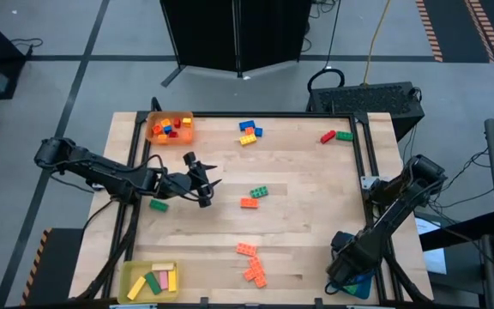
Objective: Sort blocks by size
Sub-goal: Put the green 8 stud game piece into the blue bin
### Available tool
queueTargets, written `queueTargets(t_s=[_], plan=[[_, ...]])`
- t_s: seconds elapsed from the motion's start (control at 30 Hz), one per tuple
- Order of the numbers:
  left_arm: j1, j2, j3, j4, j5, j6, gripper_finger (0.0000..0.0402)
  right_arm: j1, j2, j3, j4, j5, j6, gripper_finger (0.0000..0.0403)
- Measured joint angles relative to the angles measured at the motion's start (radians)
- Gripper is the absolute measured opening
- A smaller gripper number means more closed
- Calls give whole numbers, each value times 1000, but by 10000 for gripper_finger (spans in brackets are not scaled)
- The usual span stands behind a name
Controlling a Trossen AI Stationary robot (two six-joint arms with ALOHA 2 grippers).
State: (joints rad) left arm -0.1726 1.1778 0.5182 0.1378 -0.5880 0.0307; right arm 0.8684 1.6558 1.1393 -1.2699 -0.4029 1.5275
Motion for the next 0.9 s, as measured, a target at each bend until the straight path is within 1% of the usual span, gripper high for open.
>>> queueTargets(t_s=[0.17,0.27,0.33,0.43,0.53,0.6,0.67,0.8,0.9], plan=[[0,0,0,5,-4,0,222,-4,-24,1,-15,46,-29,196],[0,0,0,10,-11,0,222,-7,-42,1,-16,107,-32,196],[0,0,0,10,-11,-1,222,-10,-59,1,-16,167,-42,196],[4,0,0,6,-10,-60,222,-16,-77,1,-16,299,-76,196],[13,0,0,-41,40,-100,222,-28,-91,1,-17,430,-116,196],[18,0,9,-108,76,-127,222,-43,-92,1,-16,500,-146,196],[23,0,31,-209,105,-160,222,-63,-92,1,-15,566,-178,196],[23,0,105,-465,130,-236,222,-96,-92,1,-10,722,-227,196],[23,0,158,-652,192,-293,222,-116,-92,1,-10,832,-249,196]])
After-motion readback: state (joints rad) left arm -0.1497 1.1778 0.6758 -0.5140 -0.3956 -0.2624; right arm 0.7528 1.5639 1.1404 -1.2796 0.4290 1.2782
